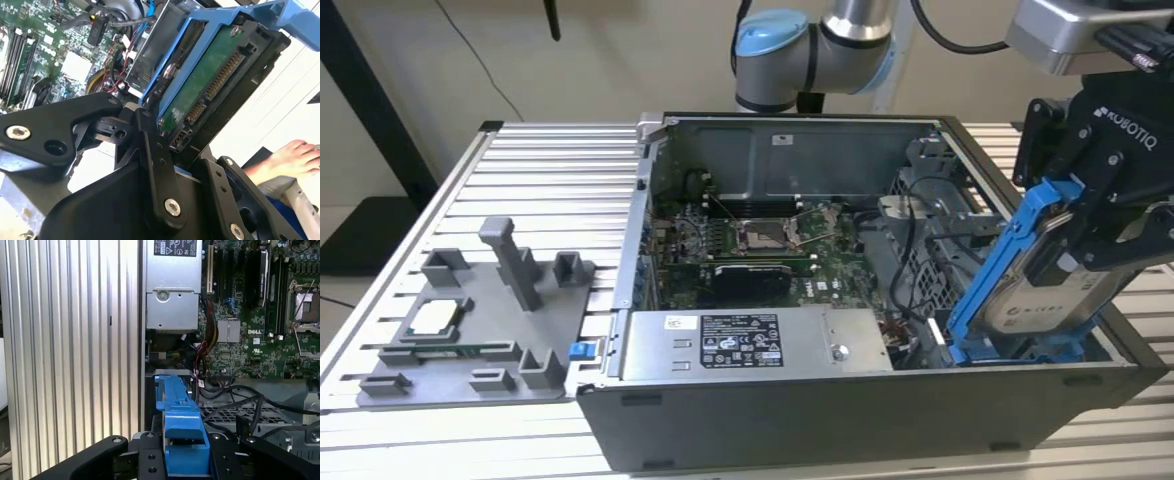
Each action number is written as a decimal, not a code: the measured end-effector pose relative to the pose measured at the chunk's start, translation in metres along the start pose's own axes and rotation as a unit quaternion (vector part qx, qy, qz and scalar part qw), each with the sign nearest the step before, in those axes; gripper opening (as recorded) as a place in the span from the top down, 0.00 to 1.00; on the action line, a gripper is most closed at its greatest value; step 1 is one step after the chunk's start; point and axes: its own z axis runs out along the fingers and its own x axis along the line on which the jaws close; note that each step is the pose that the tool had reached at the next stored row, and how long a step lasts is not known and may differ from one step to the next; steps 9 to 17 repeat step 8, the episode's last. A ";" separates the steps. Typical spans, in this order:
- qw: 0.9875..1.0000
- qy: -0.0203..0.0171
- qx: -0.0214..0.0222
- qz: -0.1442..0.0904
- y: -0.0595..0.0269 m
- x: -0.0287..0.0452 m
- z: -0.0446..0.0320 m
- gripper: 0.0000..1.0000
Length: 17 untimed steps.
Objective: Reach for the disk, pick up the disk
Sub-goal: 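Pick up the disk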
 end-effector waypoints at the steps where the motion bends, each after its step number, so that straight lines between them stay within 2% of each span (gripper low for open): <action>1: 1.000 0.000 0.000 0.000 -0.0001 0.0000 0.0000 1.00; 8: 1.000 -0.002 0.000 0.000 -0.0005 0.0000 0.0001 1.00; 17: 1.000 -0.002 0.000 0.000 -0.0005 0.0000 0.0001 1.00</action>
